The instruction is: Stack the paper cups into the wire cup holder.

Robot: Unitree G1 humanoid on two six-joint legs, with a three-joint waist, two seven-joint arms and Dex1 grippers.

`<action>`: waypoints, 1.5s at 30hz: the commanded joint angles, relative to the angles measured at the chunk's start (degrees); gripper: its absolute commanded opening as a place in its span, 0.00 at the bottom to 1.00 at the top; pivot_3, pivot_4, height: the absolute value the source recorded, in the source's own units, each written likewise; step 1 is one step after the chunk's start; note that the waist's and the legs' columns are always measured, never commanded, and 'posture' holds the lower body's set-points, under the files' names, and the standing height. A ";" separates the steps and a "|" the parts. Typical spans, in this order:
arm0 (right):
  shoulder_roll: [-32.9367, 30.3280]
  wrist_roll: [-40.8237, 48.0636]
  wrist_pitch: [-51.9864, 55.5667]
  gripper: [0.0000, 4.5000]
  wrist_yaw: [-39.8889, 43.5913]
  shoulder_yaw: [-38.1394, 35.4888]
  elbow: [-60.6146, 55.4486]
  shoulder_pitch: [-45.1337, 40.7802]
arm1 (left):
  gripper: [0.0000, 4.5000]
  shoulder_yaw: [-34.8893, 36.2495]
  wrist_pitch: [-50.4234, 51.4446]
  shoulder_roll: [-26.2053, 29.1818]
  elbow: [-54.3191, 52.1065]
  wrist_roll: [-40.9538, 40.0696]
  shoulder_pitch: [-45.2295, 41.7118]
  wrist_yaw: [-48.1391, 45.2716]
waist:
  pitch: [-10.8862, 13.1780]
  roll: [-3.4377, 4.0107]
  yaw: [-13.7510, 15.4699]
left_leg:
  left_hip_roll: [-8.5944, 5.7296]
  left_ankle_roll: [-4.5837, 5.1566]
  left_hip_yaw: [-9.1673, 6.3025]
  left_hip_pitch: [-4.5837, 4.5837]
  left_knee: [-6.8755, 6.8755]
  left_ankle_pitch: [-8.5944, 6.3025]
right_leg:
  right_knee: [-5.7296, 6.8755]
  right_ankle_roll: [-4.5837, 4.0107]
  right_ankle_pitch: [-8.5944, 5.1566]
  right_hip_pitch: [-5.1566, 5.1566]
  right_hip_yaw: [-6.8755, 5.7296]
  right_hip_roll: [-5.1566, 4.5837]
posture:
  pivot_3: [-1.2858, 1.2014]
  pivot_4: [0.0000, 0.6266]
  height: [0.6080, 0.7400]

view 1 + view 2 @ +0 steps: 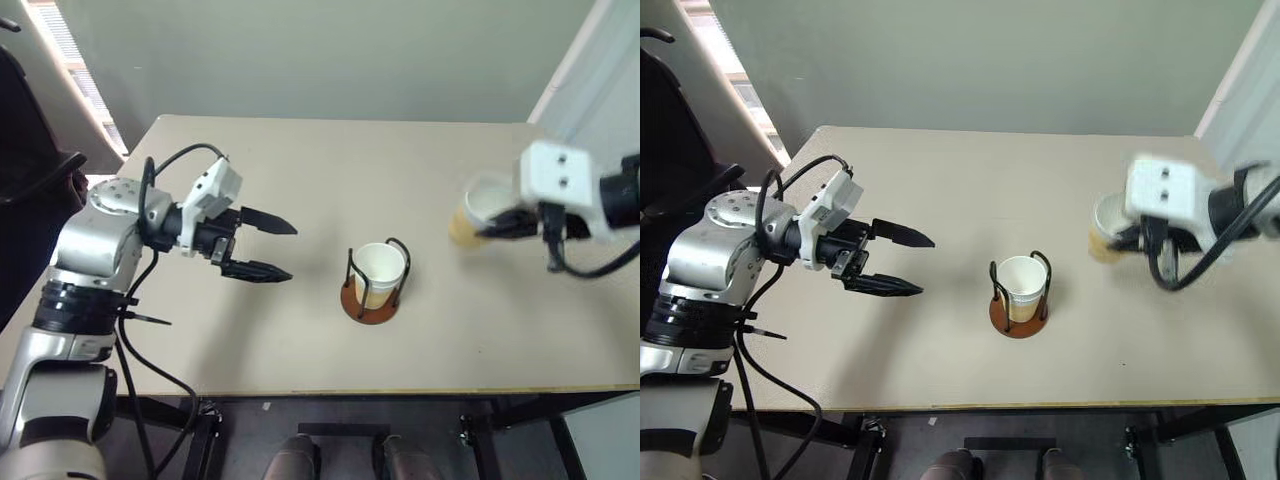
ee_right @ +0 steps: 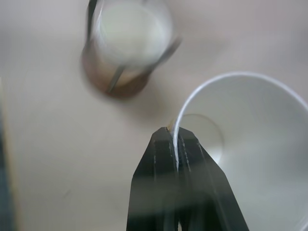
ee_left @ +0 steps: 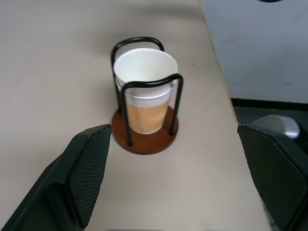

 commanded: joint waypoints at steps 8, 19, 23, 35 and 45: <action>13.23 -0.67 0.06 0.00 2.41 9.06 -1.40 -8.26 | 1.00 3.33 7.20 3.30 -7.39 -5.53 3.87 0.23 | 0.00 0.00 -0.28 | 0.07 -0.43 -0.13 0.00 -0.35 0.27 | 0.13 -0.20 -0.09 -0.21 -0.14 0.07 | 0.52 0.24 1.00; 16.53 -4.87 -4.29 0.00 2.42 13.91 -1.39 -2.77 | 1.00 4.86 7.63 4.74 -8.16 -6.53 2.47 1.51 | 0.00 0.00 -0.45 | 0.07 -0.47 -0.13 0.04 -0.32 0.28 | 0.19 -0.29 -0.10 -0.19 -0.13 0.05 | 0.52 0.24 1.00; 17.21 -9.05 -7.57 0.00 2.29 16.47 -0.28 -1.91 | 1.00 4.52 7.49 4.47 -8.18 -6.35 2.02 1.62 | 0.00 0.00 -0.50 | 0.07 -0.45 -0.14 0.11 -0.33 0.27 | 0.36 -0.36 -0.12 -0.19 -0.13 0.05 | 0.52 0.24 1.00; 26.77 -10.84 -4.11 0.52 -0.12 13.45 6.01 -8.89 | 1.00 3.44 6.15 4.07 -6.87 -4.96 0.88 1.17 | 0.00 0.00 -0.83 | 0.07 -0.48 -0.15 0.16 -0.33 0.28 | 0.75 -0.71 -0.23 -0.35 -0.12 0.06 | 0.52 0.24 1.00; 28.37 7.20 22.56 0.67 -9.57 -10.70 6.21 -9.47 | 1.00 6.97 6.86 4.40 -4.23 -4.45 2.39 6.10 | 0.01 -0.07 -0.62 | 0.06 -1.01 -0.16 0.15 -0.42 0.58 | 0.77 -1.31 -0.62 -0.36 -0.15 0.07 | 0.52 0.24 1.00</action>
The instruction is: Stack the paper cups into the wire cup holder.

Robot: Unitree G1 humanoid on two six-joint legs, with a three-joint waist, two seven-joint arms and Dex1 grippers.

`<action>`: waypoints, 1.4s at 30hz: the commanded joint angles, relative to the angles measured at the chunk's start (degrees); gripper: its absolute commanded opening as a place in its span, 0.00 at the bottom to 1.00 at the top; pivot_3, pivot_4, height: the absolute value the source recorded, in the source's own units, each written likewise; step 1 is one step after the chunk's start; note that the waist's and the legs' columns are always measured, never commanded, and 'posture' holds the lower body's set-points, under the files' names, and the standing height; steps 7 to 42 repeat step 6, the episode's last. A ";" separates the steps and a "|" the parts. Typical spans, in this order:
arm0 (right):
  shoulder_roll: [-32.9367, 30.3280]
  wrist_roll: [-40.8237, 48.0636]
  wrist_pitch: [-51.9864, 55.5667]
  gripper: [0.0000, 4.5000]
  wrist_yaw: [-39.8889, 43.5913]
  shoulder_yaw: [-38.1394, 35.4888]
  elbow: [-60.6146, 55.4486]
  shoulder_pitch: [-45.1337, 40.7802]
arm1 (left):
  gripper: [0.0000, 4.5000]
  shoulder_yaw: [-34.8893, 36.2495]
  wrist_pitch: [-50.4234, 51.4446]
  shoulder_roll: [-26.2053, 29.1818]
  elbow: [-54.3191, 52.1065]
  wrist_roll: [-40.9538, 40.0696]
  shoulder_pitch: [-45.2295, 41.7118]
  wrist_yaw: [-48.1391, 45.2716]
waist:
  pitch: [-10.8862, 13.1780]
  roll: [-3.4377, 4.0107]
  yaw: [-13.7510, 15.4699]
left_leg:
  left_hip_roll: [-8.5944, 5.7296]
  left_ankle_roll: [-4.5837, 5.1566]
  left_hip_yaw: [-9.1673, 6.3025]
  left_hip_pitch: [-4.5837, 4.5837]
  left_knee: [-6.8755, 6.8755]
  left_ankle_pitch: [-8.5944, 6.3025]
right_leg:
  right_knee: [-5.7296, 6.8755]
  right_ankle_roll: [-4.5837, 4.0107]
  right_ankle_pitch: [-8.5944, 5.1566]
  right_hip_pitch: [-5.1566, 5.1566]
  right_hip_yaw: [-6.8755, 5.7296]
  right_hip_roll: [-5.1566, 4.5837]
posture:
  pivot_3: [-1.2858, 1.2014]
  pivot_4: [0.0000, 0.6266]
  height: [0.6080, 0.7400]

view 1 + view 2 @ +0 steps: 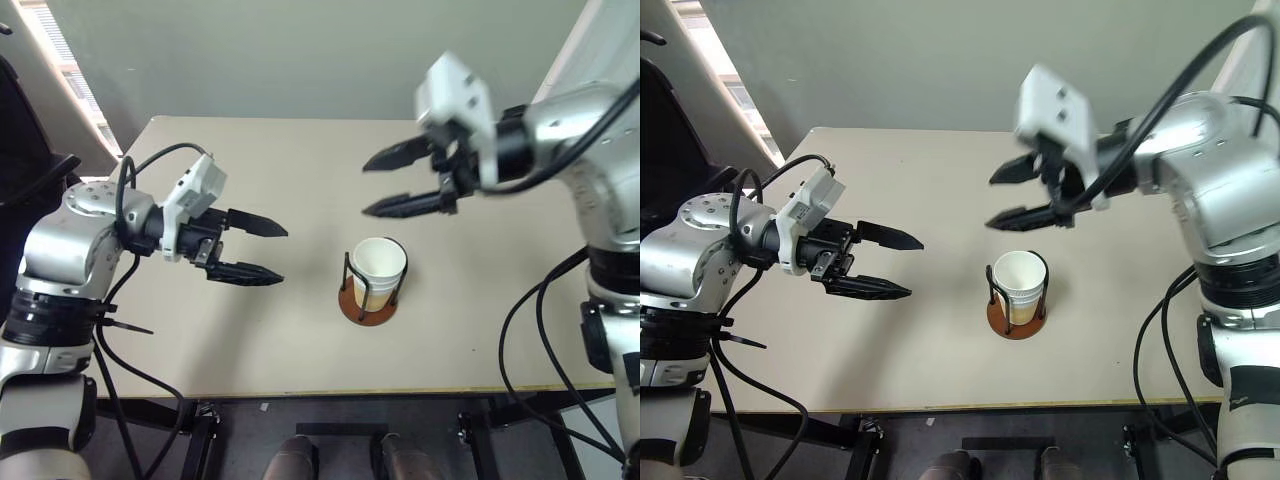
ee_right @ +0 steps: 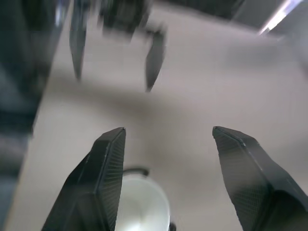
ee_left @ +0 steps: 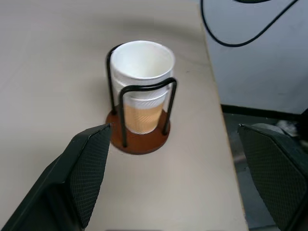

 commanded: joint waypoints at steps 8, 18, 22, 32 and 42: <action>-9.14 2.71 6.66 0.67 -10.84 -12.67 -2.94 16.89 | 1.00 8.94 4.25 -0.12 -0.95 -2.15 5.92 10.35 | 0.00 -0.01 0.24 | 0.00 -0.20 0.00 0.08 -0.14 0.08 | 0.07 0.21 -0.02 0.02 0.02 -0.03 | 0.52 0.24 1.00; -9.14 2.71 6.66 0.67 -10.84 -12.67 -2.94 16.89 | 1.00 8.94 4.25 -0.12 -0.95 -2.15 5.92 10.35 | 0.00 -0.01 0.24 | 0.00 -0.20 0.00 0.08 -0.14 0.08 | 0.07 0.21 -0.02 0.02 0.02 -0.03 | 0.52 0.24 1.00; -9.14 2.71 6.66 0.67 -10.84 -12.67 -2.94 16.89 | 1.00 8.94 4.25 -0.12 -0.95 -2.15 5.92 10.35 | 0.00 -0.01 0.24 | 0.00 -0.20 0.00 0.08 -0.14 0.08 | 0.07 0.21 -0.02 0.02 0.02 -0.03 | 0.52 0.24 1.00; -9.14 2.71 6.66 0.67 -10.84 -12.67 -2.94 16.89 | 1.00 8.94 4.25 -0.12 -0.95 -2.15 5.92 10.35 | 0.00 -0.01 0.24 | 0.00 -0.20 0.00 0.08 -0.14 0.08 | 0.07 0.21 -0.02 0.02 0.02 -0.03 | 0.52 0.24 1.00; -9.14 2.71 6.66 0.67 -10.84 -12.67 -2.94 16.89 | 1.00 8.94 4.25 -0.12 -0.95 -2.15 5.92 10.35 | 0.00 -0.01 0.24 | 0.00 -0.20 0.00 0.08 -0.14 0.08 | 0.07 0.21 -0.02 0.02 0.02 -0.03 | 0.52 0.24 1.00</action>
